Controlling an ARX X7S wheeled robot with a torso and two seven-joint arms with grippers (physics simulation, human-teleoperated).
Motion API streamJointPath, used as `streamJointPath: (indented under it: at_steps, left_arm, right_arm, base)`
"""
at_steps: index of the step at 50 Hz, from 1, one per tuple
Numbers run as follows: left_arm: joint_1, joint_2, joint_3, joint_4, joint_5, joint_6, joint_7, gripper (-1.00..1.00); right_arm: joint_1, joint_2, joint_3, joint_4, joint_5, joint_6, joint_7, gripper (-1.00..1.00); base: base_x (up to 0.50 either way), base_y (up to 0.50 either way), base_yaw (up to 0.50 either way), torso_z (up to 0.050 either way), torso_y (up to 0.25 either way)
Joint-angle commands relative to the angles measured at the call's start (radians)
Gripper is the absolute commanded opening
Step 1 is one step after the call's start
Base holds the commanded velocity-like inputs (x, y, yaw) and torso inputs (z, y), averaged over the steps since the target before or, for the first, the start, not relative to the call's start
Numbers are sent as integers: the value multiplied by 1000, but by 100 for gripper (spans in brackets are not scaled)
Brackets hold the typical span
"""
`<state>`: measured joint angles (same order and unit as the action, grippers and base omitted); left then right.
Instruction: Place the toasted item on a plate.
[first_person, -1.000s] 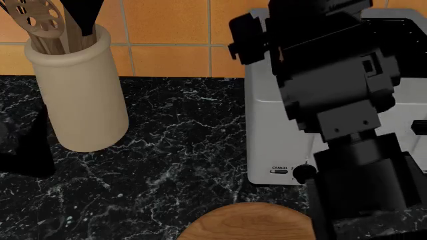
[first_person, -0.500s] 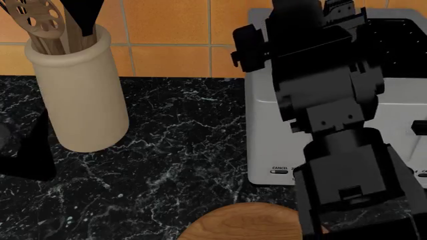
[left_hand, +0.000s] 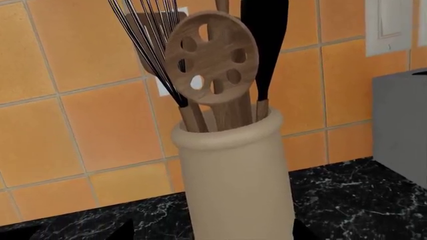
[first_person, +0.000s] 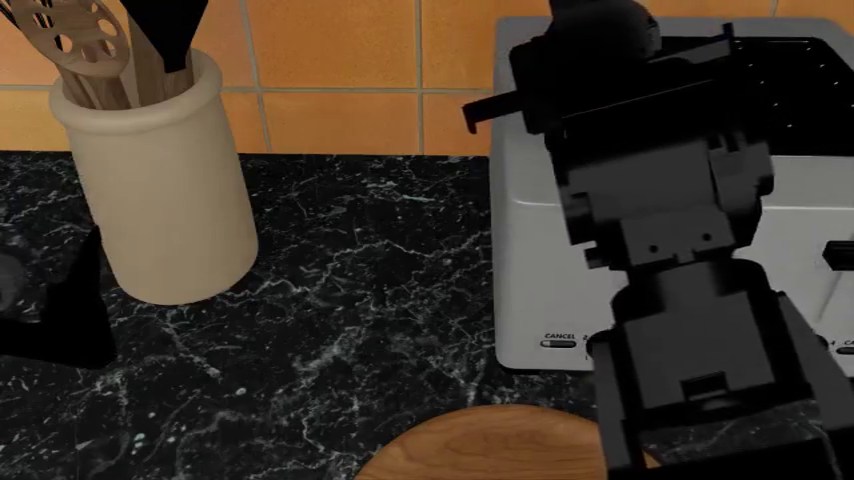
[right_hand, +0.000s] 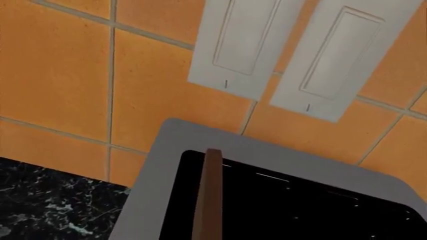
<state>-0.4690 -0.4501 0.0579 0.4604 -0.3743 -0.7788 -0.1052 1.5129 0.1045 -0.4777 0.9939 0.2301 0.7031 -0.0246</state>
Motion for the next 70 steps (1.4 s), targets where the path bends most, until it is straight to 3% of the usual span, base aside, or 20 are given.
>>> streamJointPath:
  at_steps: [1,33,38,45,56,67,70]
  left_arm:
    - [-6,-2,5,-3,-2,-6,-2,100]
    - [-19,-9,4,43,-21,-29,-13,100]
    - [-26,-8,4,56,-28,-39,-16,100]
    - [-37,-4,15,61,-30,-44,-18,100]
    - [-71,6,41,71,-32,-74,-29,100]
    - [-69,11,52,94,-36,-91,-42,100]
    - [-69,11,53,99,-37,-93,-44,100]
  right_arm:
    - [10,27,-14,-47,-3,42,7,-100]
    - [74,112,17,-468,59,357,31,-100]
    - [56,143,45,-622,96,461,40,-100]
    - [-17,207,130,-874,175,607,47,-100]
    - [-170,244,441,-1248,353,856,77,-100]
    - [-208,442,610,-1284,1341,857,733,-100]
    - [-206,470,601,-1277,1516,821,853,-100]
  base:
    - [0,0,0,0,0]
    - [-1,0,-1,0,2]
    - [0,0,0,0,0]
    - [0,0,0,0,0]
    - [0,0,0,0,0]
    - [0,0,0,0,0]
    - [0,0,0,0,0]
